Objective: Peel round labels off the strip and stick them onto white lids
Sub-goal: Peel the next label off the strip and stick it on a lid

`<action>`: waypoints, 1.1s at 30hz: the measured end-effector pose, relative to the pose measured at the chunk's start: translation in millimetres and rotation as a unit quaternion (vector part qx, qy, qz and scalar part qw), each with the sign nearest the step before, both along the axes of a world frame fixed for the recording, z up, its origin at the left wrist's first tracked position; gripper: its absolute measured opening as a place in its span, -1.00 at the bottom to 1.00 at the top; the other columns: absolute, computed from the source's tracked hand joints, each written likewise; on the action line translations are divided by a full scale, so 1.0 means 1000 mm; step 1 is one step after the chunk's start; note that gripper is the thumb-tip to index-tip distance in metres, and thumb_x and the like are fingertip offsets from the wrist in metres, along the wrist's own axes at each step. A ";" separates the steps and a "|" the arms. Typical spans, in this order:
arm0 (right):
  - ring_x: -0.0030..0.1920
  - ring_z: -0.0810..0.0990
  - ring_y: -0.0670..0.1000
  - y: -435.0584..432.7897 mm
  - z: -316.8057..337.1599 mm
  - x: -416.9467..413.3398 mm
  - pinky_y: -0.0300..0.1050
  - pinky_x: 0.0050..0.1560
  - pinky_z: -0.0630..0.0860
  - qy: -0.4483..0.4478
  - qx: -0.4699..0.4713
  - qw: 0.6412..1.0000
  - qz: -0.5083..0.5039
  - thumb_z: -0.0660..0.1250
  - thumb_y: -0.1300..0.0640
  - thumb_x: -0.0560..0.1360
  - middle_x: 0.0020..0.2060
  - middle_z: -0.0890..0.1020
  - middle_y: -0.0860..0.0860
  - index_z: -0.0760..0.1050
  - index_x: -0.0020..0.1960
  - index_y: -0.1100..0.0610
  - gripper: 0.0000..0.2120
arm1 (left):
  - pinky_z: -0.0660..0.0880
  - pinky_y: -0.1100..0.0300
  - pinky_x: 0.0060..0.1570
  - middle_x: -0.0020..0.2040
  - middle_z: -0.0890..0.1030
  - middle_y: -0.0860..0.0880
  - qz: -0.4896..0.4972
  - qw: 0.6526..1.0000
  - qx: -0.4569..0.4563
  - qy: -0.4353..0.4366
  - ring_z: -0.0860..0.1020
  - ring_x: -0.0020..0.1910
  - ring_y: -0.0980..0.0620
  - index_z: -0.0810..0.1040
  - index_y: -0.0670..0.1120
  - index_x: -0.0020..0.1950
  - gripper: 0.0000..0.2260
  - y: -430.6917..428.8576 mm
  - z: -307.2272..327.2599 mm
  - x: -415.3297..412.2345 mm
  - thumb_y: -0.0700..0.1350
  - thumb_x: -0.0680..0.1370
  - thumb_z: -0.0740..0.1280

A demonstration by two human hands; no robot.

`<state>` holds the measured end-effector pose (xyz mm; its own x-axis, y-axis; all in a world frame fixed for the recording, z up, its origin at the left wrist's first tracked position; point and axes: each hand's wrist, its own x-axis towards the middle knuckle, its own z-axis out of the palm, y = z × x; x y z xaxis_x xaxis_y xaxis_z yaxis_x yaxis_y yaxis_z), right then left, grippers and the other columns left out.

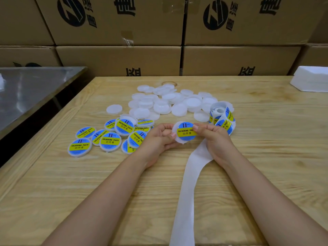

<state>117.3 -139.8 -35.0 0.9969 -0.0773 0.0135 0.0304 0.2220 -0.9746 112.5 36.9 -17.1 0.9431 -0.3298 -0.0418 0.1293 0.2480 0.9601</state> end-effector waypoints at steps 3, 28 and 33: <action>0.05 0.62 0.06 0.004 0.002 -0.002 -0.10 0.16 0.46 0.006 -0.004 1.000 0.017 0.41 0.19 0.40 -0.02 0.67 0.20 0.62 -0.07 0.32 -0.80 | 0.58 0.19 -0.04 -0.03 0.60 -0.18 -0.005 1.000 -0.004 0.001 0.62 -0.08 -0.05 0.37 -0.28 0.20 -0.79 0.000 0.000 0.000 -0.37 0.56 0.18; -0.21 0.54 -0.30 0.019 0.004 -0.014 -0.32 0.02 0.41 -0.146 -0.273 0.943 -0.121 0.48 0.16 0.38 -0.36 0.61 -0.29 0.54 -0.30 -0.10 -0.80 | 0.61 0.17 -0.10 -0.05 0.64 -0.18 0.000 0.999 -0.017 0.029 0.66 -0.13 -0.03 0.42 -0.28 0.13 -0.86 0.001 0.000 0.003 -0.33 0.58 0.19; 0.00 0.51 -0.24 0.023 0.005 -0.018 -0.08 0.38 0.19 -0.175 -0.312 0.920 -0.159 0.45 0.12 0.41 -0.29 0.61 -0.26 0.58 -0.04 -0.07 -0.83 | 0.61 0.21 -0.13 -0.14 0.69 -0.11 -0.015 0.997 -0.056 0.051 0.67 -0.14 0.00 0.48 -0.22 0.04 -0.89 -0.001 0.001 0.001 -0.33 0.58 0.18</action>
